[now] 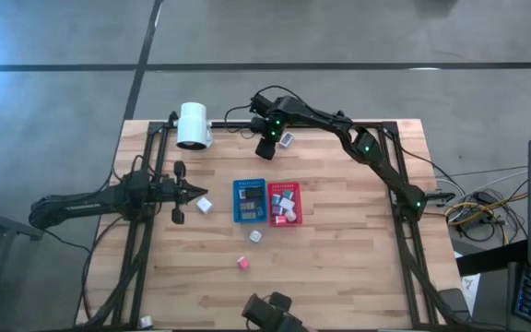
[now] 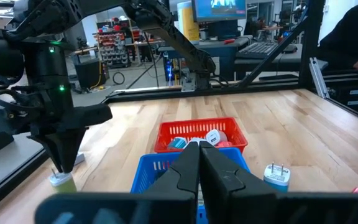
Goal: Pick & Place Office items
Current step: Put the green charger adapter into the red bin
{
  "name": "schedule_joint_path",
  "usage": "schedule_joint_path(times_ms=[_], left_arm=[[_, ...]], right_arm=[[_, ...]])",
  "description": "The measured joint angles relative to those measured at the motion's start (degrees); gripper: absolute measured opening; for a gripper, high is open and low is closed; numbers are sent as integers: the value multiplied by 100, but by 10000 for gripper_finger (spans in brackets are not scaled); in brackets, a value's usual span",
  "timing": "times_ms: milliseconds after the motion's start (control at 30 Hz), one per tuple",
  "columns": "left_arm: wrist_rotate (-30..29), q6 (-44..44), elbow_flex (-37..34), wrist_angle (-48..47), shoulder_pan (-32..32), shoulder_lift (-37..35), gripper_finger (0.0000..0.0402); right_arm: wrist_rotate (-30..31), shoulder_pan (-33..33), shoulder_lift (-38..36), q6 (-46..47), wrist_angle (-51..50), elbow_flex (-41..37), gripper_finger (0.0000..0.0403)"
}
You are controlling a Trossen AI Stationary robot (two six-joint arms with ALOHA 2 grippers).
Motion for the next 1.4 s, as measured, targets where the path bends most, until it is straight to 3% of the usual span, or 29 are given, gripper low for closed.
schedule_joint_path(times_ms=[233,467,600,800,1033,1400], left_arm=[[0,-37,0,-6,0,0,14],[-2,-37,0,-28,0,0,14],[-2,-37,0,-26,0,0,14],[-9,-37,0,-20,0,0,14],[-17,7,0,-4,0,0,14],[-17,7,0,8,-2,0,14]], right_arm=[[31,11,-82,51,-13,-9,75],[87,47,-181,121,84,-9,167],[490,100,-126,350,132,-5,226],[775,140,20,561,205,-11,277],[792,148,26,551,493,-11,282],[553,174,35,391,606,-245,233]])
